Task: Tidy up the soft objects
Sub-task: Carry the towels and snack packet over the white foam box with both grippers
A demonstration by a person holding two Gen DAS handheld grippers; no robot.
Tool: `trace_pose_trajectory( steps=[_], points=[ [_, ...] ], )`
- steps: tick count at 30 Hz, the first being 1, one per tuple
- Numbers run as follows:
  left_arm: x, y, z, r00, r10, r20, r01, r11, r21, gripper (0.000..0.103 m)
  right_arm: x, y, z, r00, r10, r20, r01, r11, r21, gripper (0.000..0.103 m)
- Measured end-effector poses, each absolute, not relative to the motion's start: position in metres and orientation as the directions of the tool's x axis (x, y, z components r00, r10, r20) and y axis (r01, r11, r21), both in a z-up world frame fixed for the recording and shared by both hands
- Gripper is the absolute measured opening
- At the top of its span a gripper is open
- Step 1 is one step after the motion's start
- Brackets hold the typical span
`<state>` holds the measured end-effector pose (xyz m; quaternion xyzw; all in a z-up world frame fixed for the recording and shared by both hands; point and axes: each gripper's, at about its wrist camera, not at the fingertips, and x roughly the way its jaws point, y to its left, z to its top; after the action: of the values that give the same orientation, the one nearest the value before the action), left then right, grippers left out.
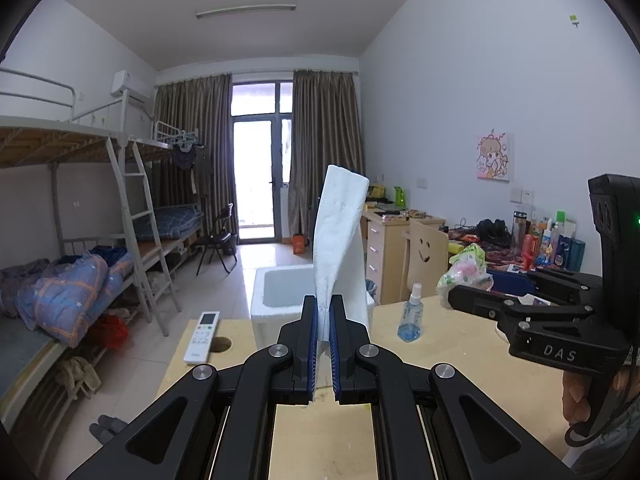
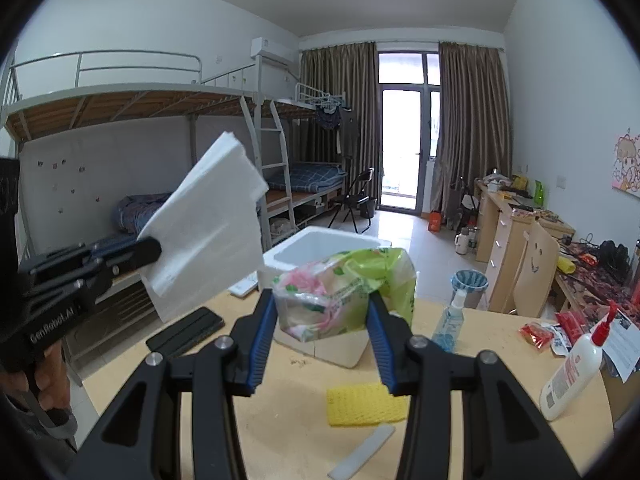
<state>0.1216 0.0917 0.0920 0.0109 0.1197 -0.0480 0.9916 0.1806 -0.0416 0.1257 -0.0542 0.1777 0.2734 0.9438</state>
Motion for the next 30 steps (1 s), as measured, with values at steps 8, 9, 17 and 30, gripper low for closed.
trace_pose_trajectory(
  steps=[8,9,17,30],
  points=[
    [0.151,0.095,0.102,0.97,-0.086,-0.229,0.09,0.996,0.01,0.006,0.199,-0.034,0.136,0.789,0.491,-0.369,-0.534,0.845,-0.017,0.049],
    [0.155,0.096,0.103,0.969,-0.084,-0.231,0.089,0.996,0.008,0.006,0.2,-0.032,0.136,0.787,0.494,-0.371,-0.538,0.843,-0.019,0.049],
    [0.179,0.102,0.106,0.969,-0.077,-0.234,0.079,0.997,-0.002,0.006,0.211,-0.021,0.139,0.795,0.499,-0.344,-0.544,0.838,-0.043,0.049],
    [0.234,0.116,0.104,0.958,-0.064,-0.281,0.064,0.998,-0.011,0.006,0.254,0.004,0.136,0.774,0.515,-0.368,-0.566,0.823,-0.038,0.049]
  ],
)
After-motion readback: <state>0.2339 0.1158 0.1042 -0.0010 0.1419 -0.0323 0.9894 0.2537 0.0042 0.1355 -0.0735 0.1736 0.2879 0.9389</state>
